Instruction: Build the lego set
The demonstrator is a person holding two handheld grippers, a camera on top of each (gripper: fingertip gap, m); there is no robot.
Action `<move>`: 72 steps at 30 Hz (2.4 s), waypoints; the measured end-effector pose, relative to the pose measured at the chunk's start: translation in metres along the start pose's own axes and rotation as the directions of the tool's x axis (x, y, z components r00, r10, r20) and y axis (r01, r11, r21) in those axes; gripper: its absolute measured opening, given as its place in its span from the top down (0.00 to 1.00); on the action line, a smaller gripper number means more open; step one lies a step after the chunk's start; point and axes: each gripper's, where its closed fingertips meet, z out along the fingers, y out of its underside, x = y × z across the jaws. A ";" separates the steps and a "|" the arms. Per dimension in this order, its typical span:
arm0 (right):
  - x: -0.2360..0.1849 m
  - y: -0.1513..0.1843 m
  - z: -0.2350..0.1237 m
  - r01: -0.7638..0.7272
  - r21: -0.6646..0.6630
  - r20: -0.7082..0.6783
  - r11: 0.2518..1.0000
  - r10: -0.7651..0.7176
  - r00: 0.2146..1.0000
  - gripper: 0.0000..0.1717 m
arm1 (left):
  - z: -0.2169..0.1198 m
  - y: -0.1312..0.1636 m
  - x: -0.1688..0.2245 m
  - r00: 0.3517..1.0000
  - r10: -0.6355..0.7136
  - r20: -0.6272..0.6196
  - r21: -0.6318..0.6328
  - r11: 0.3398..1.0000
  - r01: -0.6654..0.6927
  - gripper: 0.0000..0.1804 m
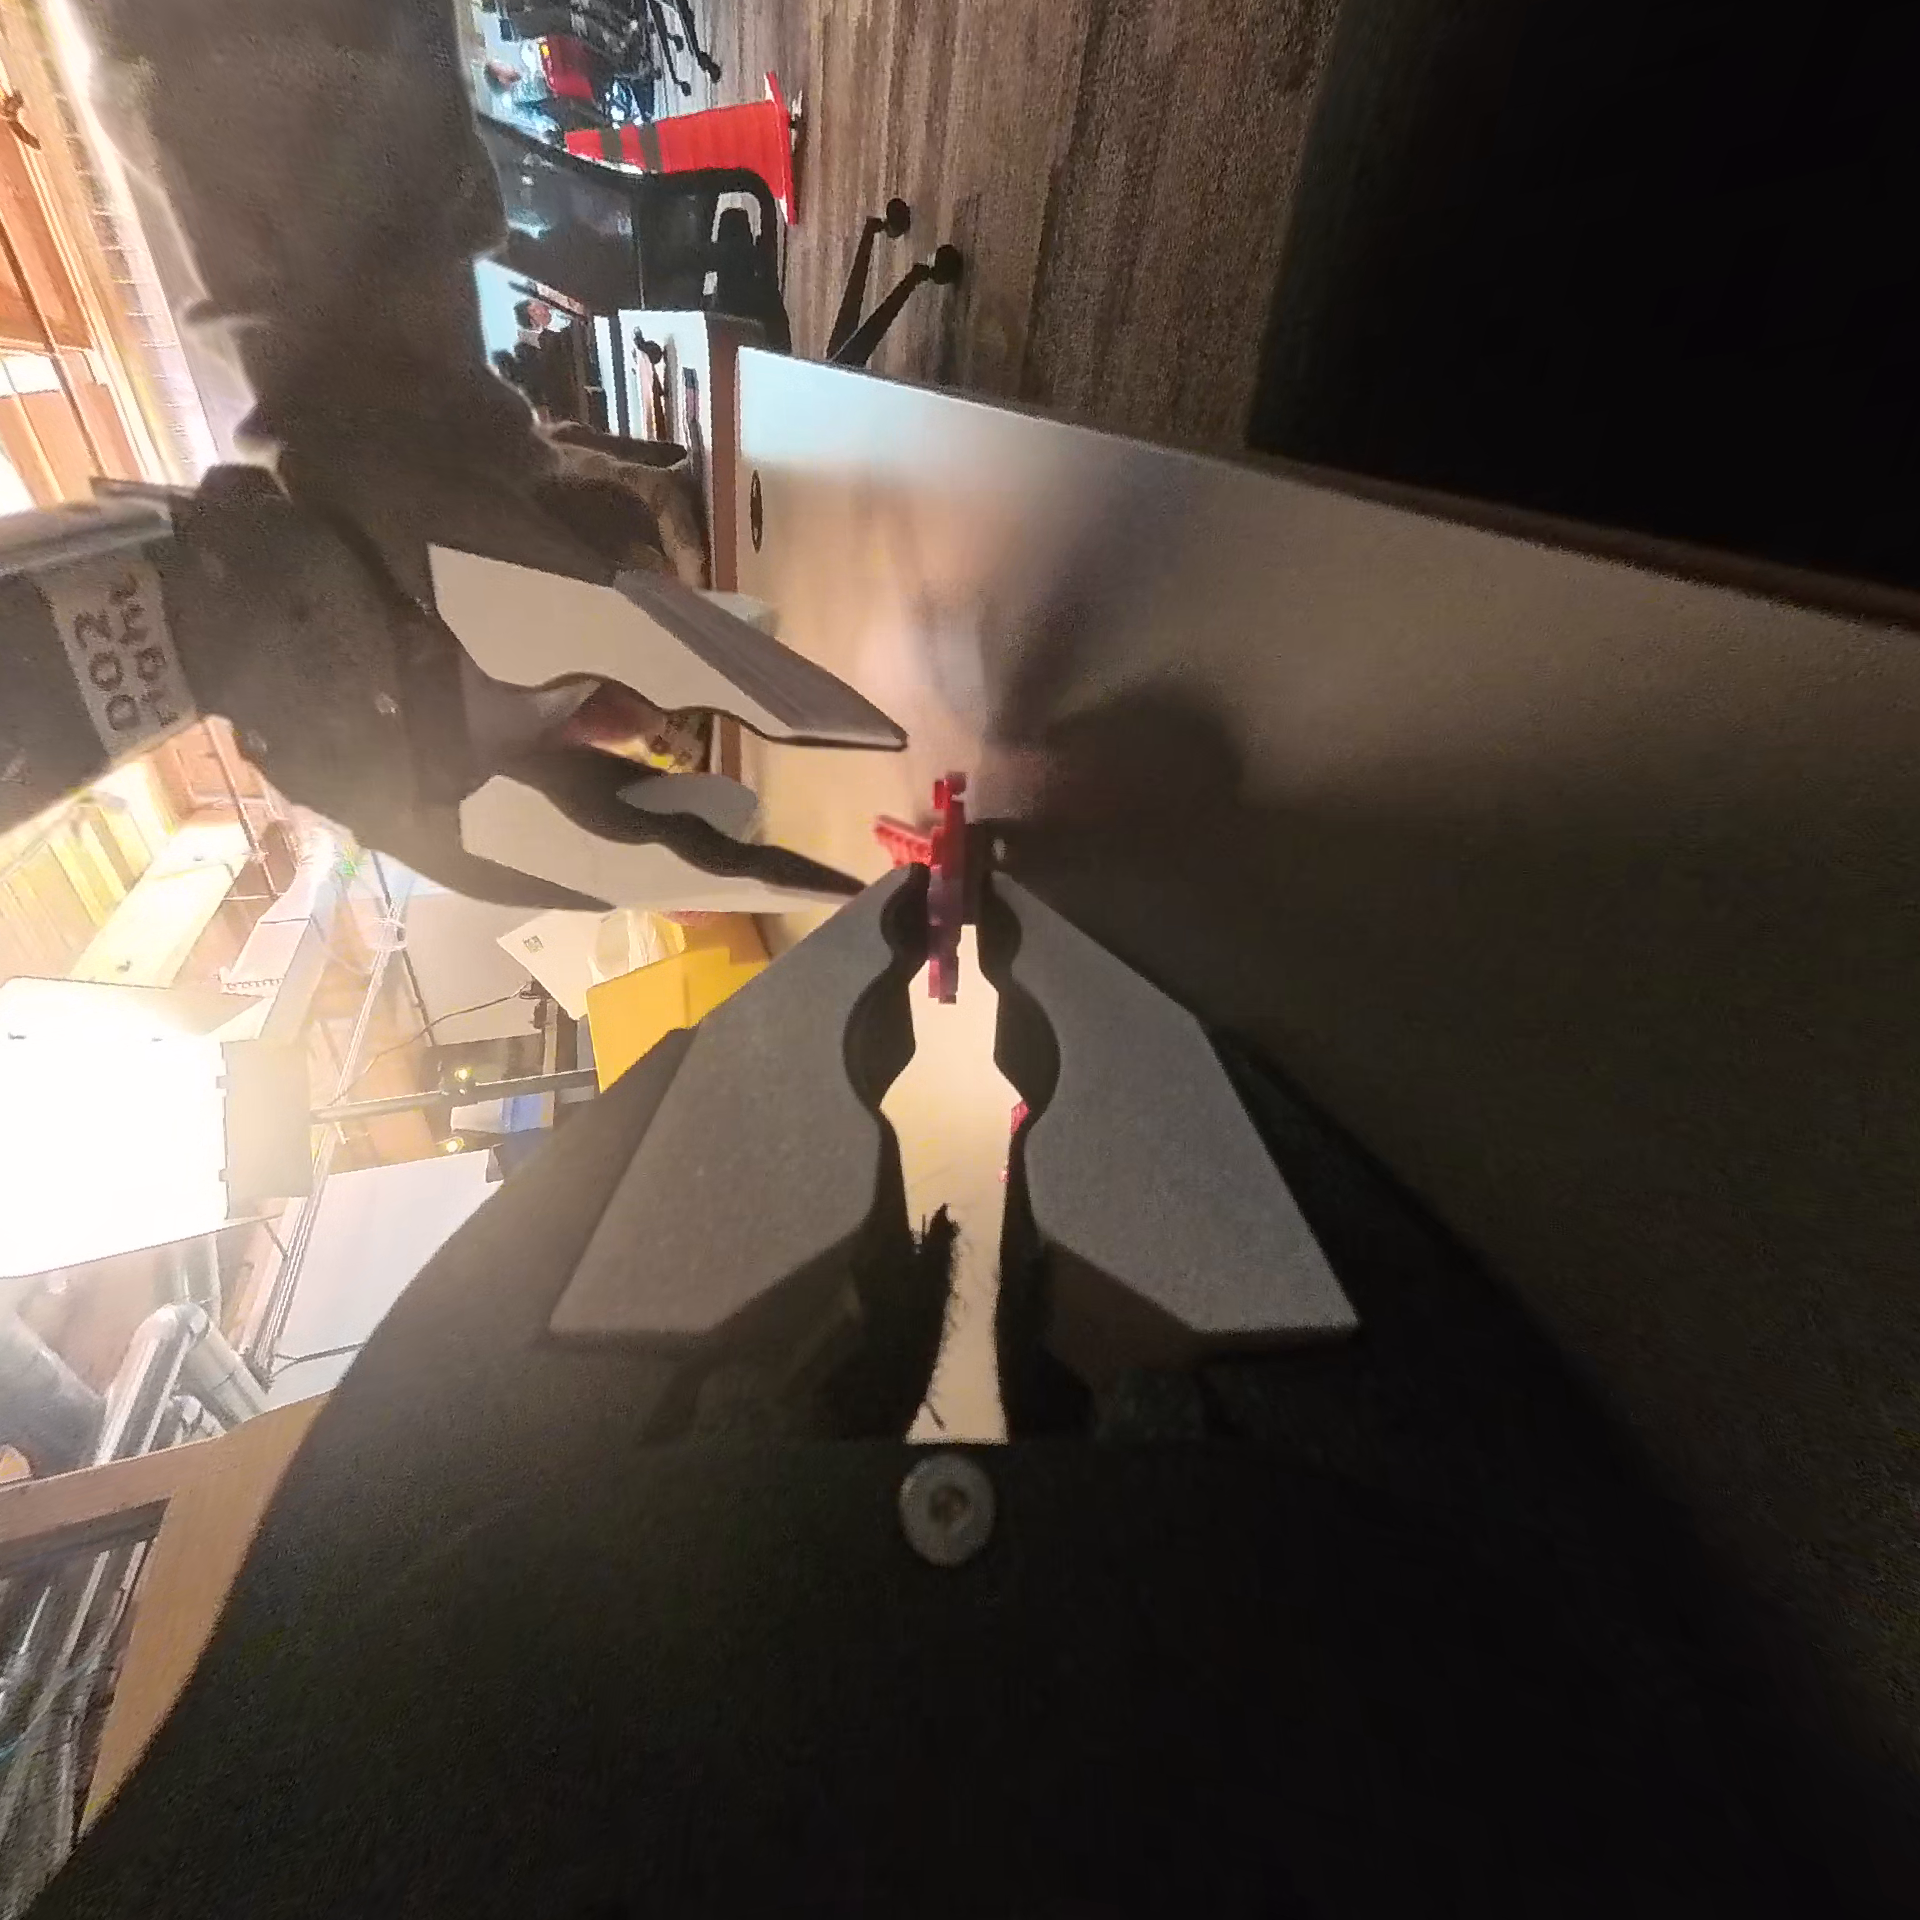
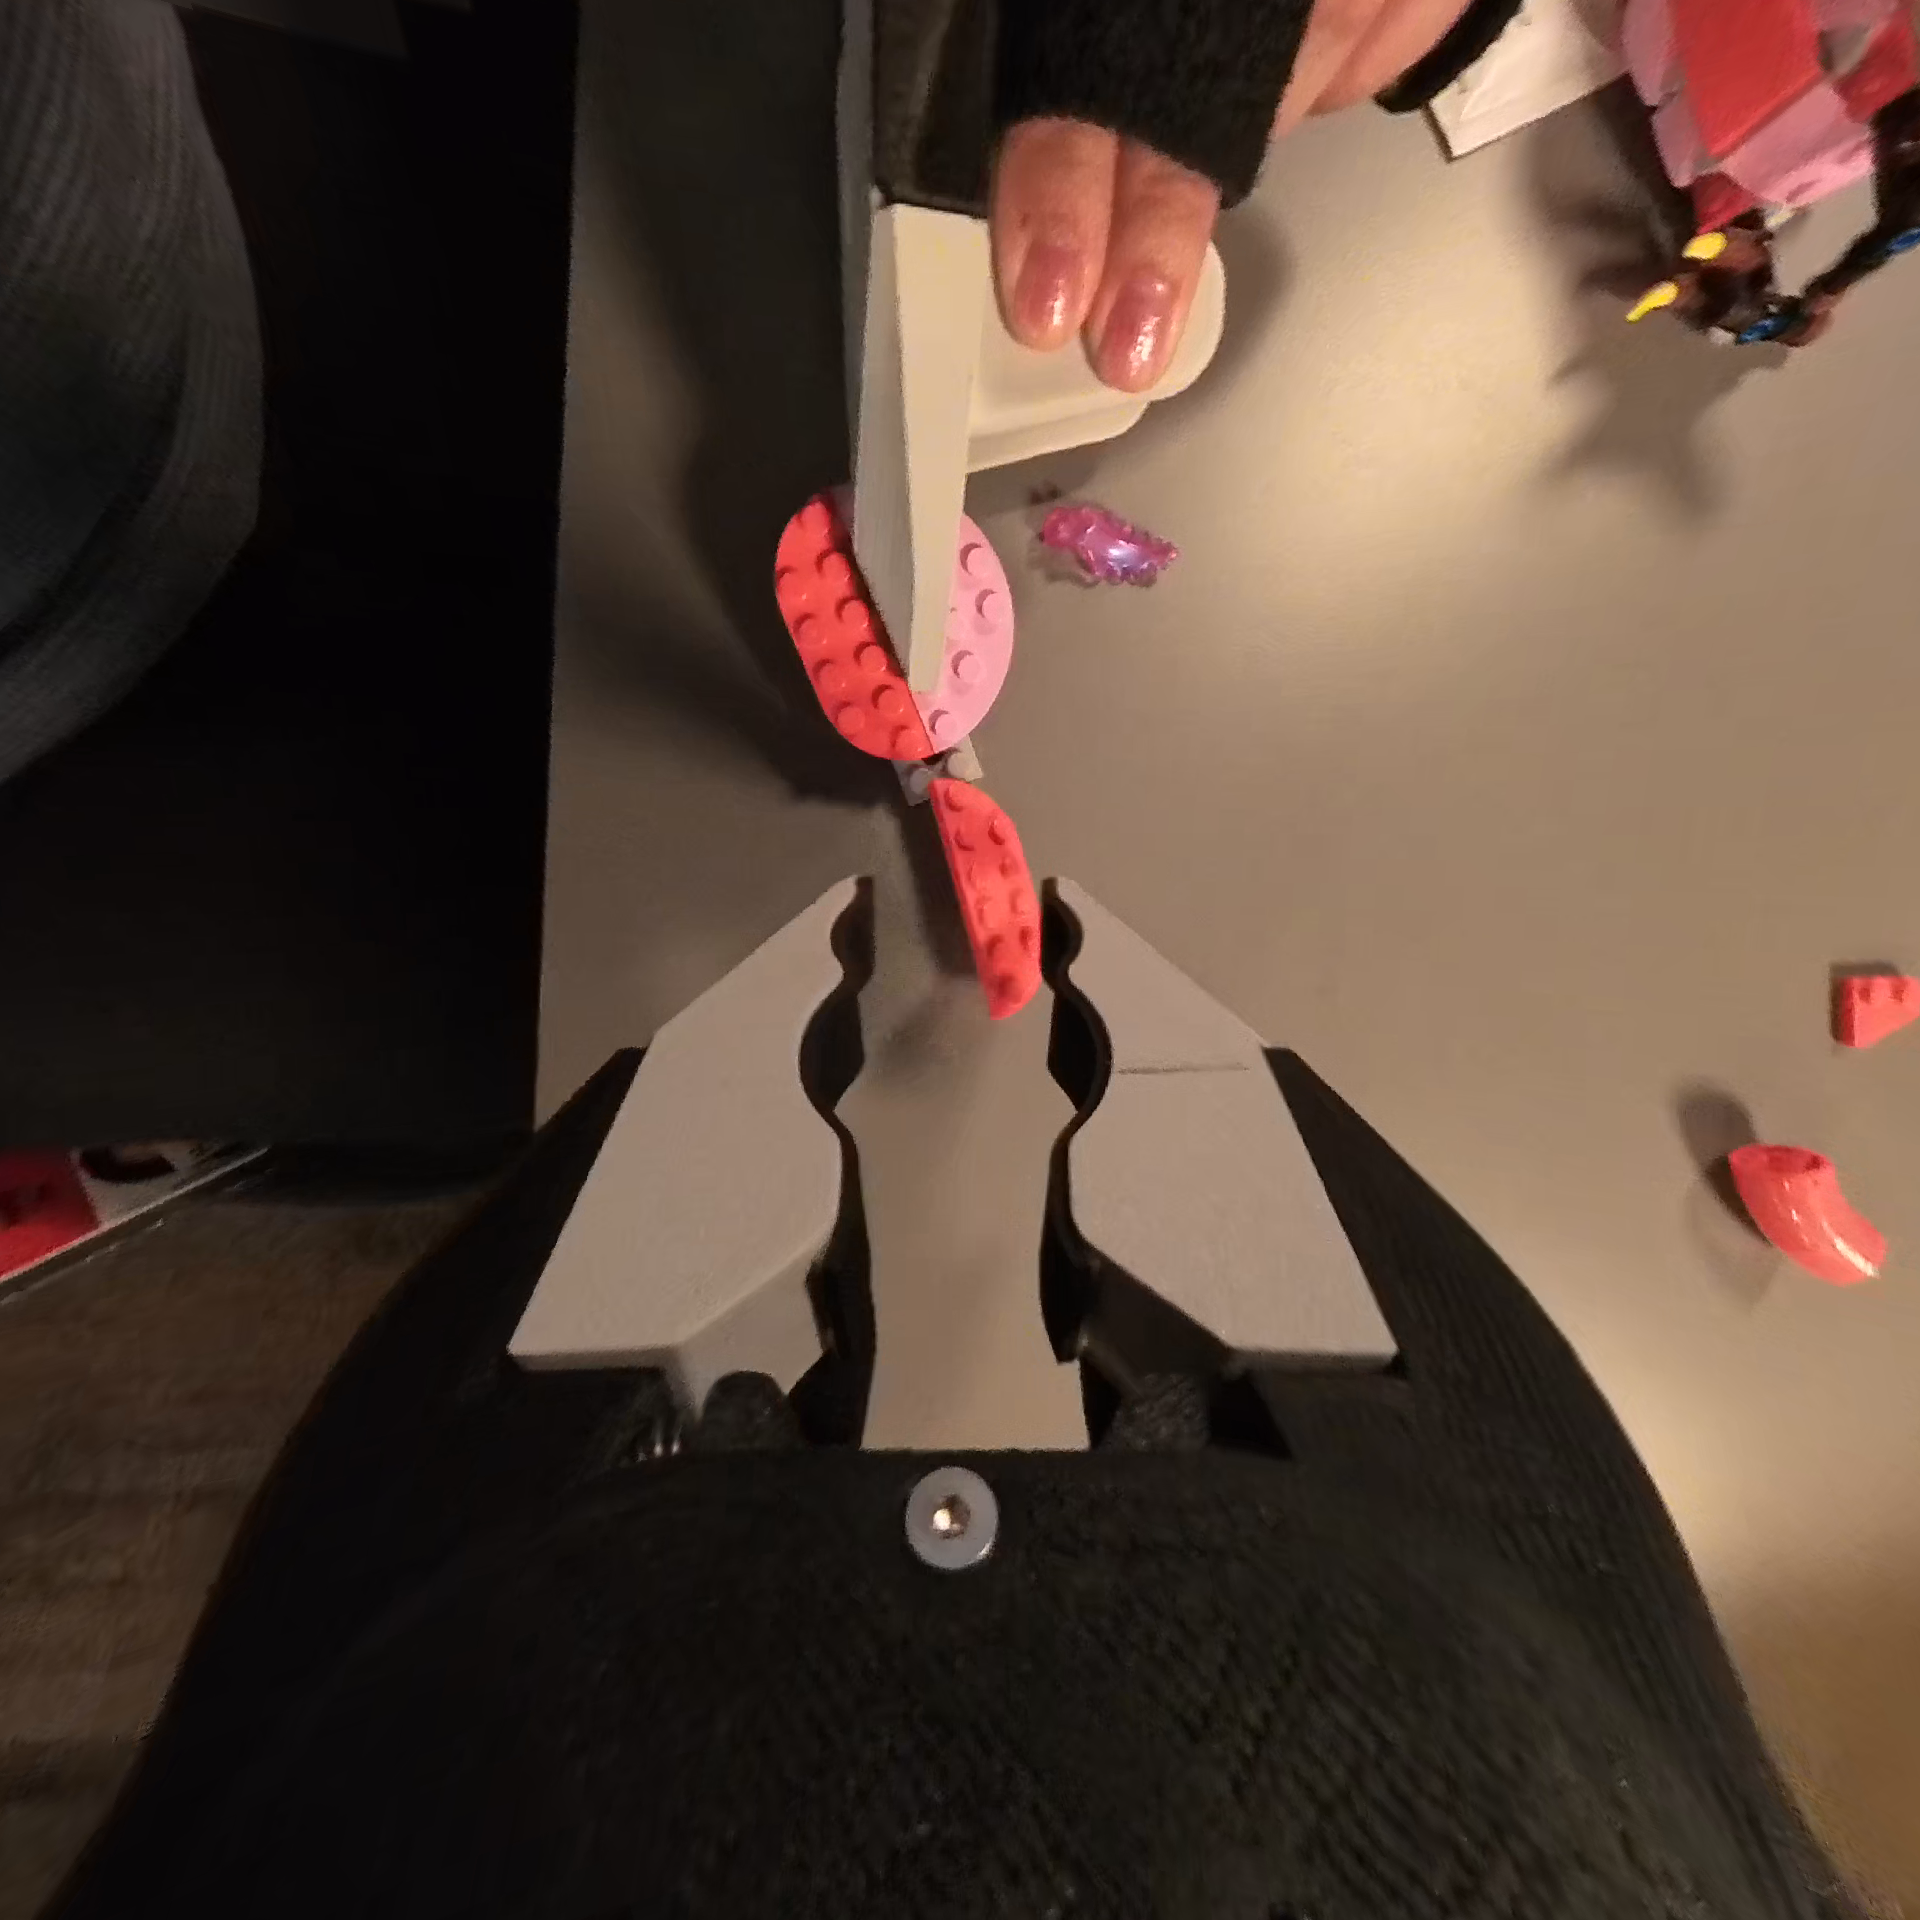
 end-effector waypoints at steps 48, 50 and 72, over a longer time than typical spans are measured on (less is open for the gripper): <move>0.038 -0.025 -0.012 -0.015 -0.318 -0.562 0.948 -0.176 0.808 0.99 | -0.003 0.048 -0.039 0.936 -0.266 0.231 -0.313 0.890 0.330 0.94; 0.034 -0.030 -0.013 0.012 -0.238 -0.539 0.971 -0.143 0.830 0.94 | -0.007 0.055 -0.044 0.929 -0.271 0.252 -0.314 0.885 0.343 0.96; -0.041 -0.023 0.006 -0.314 0.013 -0.168 0.949 0.311 0.935 0.44 | -0.015 0.066 -0.047 0.920 -0.277 0.276 -0.280 0.893 0.353 0.97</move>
